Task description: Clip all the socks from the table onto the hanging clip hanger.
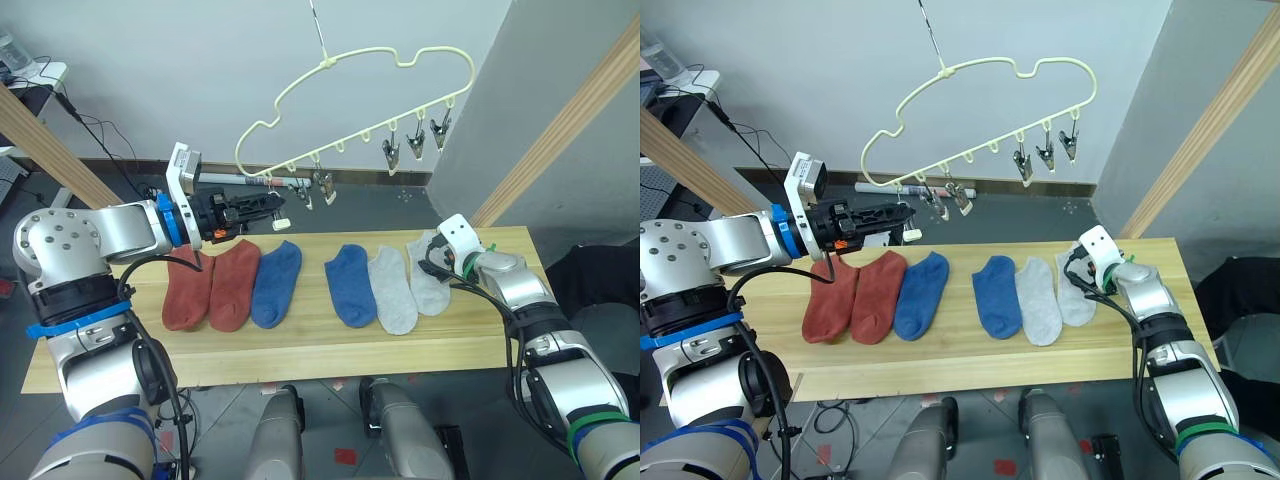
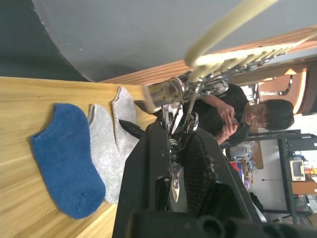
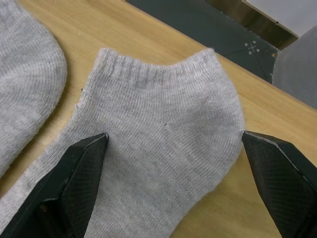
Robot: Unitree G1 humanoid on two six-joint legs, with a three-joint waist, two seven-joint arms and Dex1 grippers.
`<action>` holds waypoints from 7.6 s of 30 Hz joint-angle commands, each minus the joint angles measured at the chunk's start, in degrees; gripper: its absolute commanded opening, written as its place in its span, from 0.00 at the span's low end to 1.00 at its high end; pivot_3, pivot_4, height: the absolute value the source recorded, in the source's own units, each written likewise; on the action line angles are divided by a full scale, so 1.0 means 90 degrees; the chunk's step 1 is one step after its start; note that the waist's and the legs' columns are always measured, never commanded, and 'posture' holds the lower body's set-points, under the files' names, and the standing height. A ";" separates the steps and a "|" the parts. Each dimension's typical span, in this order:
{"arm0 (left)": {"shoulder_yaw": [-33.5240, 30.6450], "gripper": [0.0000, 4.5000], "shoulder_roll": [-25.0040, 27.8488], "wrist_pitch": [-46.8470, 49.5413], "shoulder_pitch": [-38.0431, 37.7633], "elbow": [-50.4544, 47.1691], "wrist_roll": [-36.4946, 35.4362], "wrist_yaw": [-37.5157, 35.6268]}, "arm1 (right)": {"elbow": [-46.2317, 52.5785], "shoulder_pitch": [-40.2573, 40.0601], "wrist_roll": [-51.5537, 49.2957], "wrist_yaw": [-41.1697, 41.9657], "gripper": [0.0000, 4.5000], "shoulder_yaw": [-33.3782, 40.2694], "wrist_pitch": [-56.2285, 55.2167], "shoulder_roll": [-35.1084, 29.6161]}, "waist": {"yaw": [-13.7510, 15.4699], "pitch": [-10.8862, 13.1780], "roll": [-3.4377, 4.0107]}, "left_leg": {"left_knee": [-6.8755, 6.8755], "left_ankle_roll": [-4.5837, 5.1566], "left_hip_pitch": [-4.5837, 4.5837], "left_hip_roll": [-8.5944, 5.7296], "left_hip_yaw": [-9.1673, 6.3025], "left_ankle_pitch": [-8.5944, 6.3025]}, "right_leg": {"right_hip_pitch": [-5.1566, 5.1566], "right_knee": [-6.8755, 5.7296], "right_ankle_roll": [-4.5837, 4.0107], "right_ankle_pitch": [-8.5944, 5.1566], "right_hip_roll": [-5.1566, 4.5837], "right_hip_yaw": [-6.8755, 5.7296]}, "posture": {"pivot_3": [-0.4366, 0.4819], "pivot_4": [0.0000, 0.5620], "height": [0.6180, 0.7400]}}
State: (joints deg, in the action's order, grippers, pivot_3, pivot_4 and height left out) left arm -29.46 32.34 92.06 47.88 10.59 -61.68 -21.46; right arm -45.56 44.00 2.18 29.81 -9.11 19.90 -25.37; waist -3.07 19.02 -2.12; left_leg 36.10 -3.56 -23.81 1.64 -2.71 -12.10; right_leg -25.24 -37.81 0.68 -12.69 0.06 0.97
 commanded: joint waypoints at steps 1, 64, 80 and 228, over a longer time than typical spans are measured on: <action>-0.0110 0.07 0.0110 0.0048 -0.0033 -0.0207 -0.0266 0.0121 | -0.0439 -0.0182 0.0164 0.0123 1.00 -0.0070 0.0274 0.0030 | -0.0002 -0.0004 -0.0006 | 0.0001 -0.0002 0.0000 0.0000 -0.0002 0.0002 | 0.0000 -0.0001 0.0001 0.0001 0.0000 -0.0001 | 0.46 0.60 1.00; -0.0773 0.07 -0.0360 0.0036 0.0210 0.0470 -0.1641 0.2048 | 0.6337 -0.0384 -0.1019 0.1917 0.01 -0.1486 0.1400 0.0821 | 0.0157 0.0019 0.0006 | -0.0009 -0.0042 -0.0025 -0.0002 -0.0024 0.0021 | -0.0024 -0.0004 0.0004 -0.0001 -0.0025 -0.0021 | 0.48 0.60 1.00; -0.0729 0.07 -0.0348 -0.0078 0.0220 0.0489 -0.1564 0.2069 | 0.6737 -0.0370 -0.1076 0.1925 0.01 -0.1537 0.1569 0.0759 | 0.0157 0.0019 0.0006 | -0.0009 -0.0043 -0.0025 -0.0002 -0.0024 0.0021 | -0.0024 -0.0003 0.0004 -0.0001 -0.0025 -0.0021 | 0.48 0.61 1.00; -0.0213 0.07 -0.0214 -0.0520 -0.0106 0.0159 -0.1523 0.1762 | 0.6737 0.0251 -0.2080 0.1386 0.01 -0.0976 0.4121 0.1157 | 0.0153 0.0019 0.0006 | -0.0009 -0.0025 -0.0031 -0.0001 -0.0024 0.0011 | -0.0031 -0.0006 0.0003 -0.0001 -0.0029 -0.0021 | 0.48 0.58 1.00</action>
State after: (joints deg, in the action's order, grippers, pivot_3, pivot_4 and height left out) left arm -31.74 29.75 87.25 47.14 13.52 -75.03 -4.69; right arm 13.06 45.37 -15.29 42.59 -19.12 56.80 -15.32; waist -1.69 19.19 -2.07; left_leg 36.02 -3.78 -24.10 1.63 -2.92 -12.00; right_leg -25.52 -37.86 0.71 -12.69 -0.20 0.78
